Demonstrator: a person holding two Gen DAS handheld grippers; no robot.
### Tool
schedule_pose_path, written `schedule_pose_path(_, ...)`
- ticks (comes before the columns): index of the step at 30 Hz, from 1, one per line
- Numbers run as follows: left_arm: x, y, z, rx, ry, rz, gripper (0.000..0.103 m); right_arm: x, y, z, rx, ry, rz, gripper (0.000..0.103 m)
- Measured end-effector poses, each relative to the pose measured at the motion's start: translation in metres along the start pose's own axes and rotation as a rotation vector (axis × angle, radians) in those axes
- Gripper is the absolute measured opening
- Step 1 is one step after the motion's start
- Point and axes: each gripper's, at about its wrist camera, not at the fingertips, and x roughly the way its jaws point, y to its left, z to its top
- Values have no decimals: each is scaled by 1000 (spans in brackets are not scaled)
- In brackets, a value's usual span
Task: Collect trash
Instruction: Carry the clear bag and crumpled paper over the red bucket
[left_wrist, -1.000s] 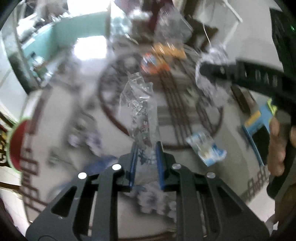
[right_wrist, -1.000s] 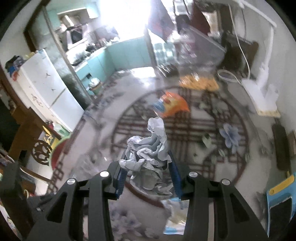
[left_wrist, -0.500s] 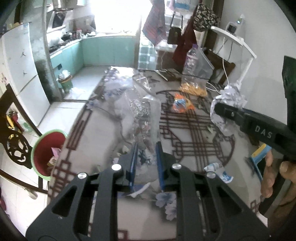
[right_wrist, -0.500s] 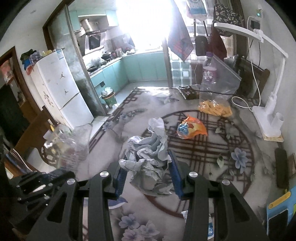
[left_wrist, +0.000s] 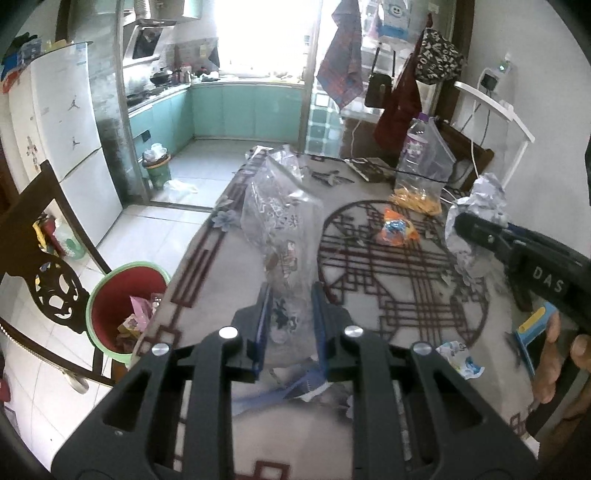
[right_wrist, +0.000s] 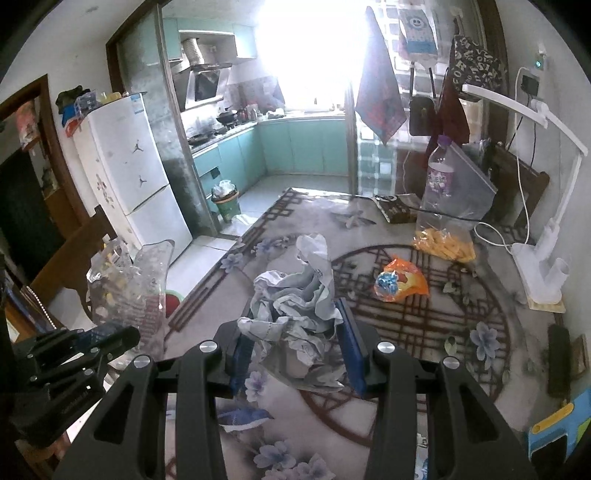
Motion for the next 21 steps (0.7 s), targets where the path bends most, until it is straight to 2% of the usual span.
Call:
schedule_pose_path(12,4,38,9,-37,-5,25,20,23,31,10,-28,18,19,41)
schedule_pose_path(21,18,97,27,-26,-6,-10,20,53,89,28,-30,22,-6,41)
